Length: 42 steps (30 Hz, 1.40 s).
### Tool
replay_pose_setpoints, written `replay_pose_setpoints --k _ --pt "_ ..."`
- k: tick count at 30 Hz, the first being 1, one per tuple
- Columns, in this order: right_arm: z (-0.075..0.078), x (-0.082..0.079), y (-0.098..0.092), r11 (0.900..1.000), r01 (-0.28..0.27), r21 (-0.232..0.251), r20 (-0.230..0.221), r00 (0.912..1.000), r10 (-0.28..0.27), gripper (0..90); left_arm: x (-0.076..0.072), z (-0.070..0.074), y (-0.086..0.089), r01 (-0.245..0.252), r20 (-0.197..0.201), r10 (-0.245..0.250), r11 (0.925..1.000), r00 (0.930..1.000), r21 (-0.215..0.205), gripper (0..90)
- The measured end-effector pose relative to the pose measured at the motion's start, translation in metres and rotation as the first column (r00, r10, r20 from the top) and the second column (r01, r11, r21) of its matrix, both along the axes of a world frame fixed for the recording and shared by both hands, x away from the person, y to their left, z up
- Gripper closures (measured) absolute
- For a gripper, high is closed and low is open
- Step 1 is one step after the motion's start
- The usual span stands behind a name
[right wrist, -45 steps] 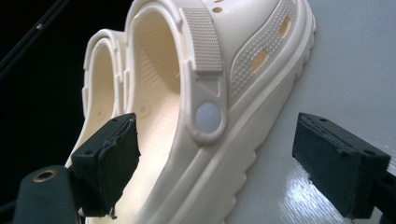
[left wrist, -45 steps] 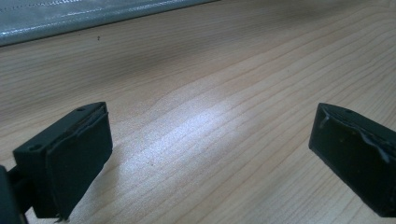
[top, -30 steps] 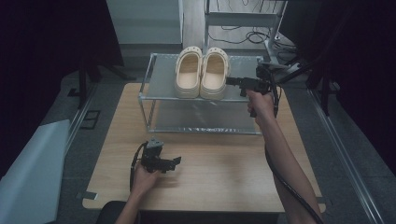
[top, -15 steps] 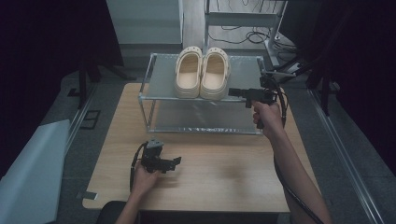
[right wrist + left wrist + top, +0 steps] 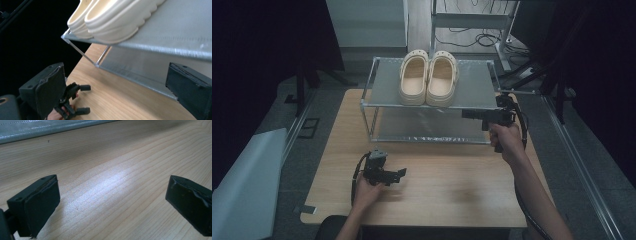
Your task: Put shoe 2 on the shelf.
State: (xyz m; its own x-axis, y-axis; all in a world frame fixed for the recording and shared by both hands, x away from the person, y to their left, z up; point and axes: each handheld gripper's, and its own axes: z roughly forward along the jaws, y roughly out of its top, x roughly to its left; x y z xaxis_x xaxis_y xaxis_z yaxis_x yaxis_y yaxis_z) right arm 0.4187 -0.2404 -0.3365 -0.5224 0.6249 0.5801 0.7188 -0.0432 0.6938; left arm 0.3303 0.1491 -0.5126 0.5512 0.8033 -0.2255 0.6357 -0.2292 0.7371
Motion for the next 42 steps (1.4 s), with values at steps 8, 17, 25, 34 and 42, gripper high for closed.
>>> replay_pose_setpoints --k 8,17,25,34,42 --pt "-0.015 -0.014 -0.011 1.000 -0.017 -0.015 0.004 0.9998 0.018 2.6 0.000 0.000 0.000 -0.002 0.001 0.002 1.0000 1.0000 0.000 0.0" --pt "-0.029 -0.027 -0.024 0.999 -0.020 -0.033 0.007 0.9998 0.020 2.6 0.000 0.000 0.000 -0.002 -0.001 0.002 1.0000 1.0000 0.001 0.0" --pt "-0.040 -0.033 -0.034 0.999 -0.017 -0.043 0.009 0.9998 0.018 2.6 0.000 -0.001 0.000 -0.003 -0.002 0.003 1.0000 1.0000 0.000 0.0" --pt "-0.050 -0.046 -0.048 0.997 -0.011 -0.077 0.024 0.9996 0.013 2.7 -0.001 -0.001 0.000 -0.004 -0.003 0.004 1.0000 1.0000 0.000 0.0" --pt "-0.062 -0.058 -0.064 0.995 0.013 -0.097 0.034 0.9994 -0.009 0.8 -0.001 -0.001 0.000 -0.001 -0.002 0.001 1.0000 1.0000 0.004 0.0"
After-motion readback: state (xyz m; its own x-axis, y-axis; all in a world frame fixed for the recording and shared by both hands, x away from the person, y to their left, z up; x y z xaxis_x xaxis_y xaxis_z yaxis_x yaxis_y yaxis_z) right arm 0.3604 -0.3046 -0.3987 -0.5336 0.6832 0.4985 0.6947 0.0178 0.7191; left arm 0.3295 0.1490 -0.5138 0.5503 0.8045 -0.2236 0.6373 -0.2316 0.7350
